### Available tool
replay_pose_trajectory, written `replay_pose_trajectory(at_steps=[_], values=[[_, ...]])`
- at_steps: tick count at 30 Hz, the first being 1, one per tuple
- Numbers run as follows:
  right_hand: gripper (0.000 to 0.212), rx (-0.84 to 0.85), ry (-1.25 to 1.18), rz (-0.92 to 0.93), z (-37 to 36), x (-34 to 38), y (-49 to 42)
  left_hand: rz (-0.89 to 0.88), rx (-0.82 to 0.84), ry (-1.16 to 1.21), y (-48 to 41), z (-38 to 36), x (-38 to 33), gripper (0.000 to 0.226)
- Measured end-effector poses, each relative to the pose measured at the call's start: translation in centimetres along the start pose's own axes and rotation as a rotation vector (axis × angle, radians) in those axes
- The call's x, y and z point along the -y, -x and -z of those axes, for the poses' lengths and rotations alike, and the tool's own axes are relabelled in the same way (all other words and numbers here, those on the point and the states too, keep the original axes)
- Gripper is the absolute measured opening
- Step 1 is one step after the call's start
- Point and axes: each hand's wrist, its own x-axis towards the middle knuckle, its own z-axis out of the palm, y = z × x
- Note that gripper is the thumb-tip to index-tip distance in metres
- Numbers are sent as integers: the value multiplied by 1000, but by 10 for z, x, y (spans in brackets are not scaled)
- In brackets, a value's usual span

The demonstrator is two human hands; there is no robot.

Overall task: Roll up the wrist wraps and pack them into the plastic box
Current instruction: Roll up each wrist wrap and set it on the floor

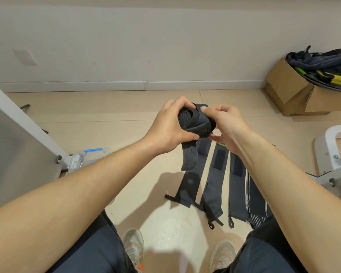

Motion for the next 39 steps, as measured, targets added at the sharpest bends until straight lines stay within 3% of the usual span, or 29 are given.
replay_pose_trajectory(at_steps=[6,11,15,20,23,26,29,35,39], values=[[24,128,-161,-303,0,0,4,-49,-15,-41,2,-4,1,69],[20,131,-169,-348,-1,0,3,-74,8,-33,3,-4,3,85],[19,120,-123,-310,-1,1,5,-62,21,-44,2,-6,4,68],[55,30,-240,-200,-9,-3,0,154,-120,329,-7,-8,-1,58],[50,42,-149,-189,-12,-6,1,321,-208,658,-13,0,-6,52],[49,222,-116,-188,-11,-5,5,400,-258,747,-16,7,1,54],[15,274,-102,-125,-12,-5,6,430,-239,704,-15,9,7,52],[24,238,-168,-53,-5,-3,3,377,-137,294,-15,28,19,57],[26,280,-149,-40,-9,-5,6,397,-113,167,-13,29,20,67]])
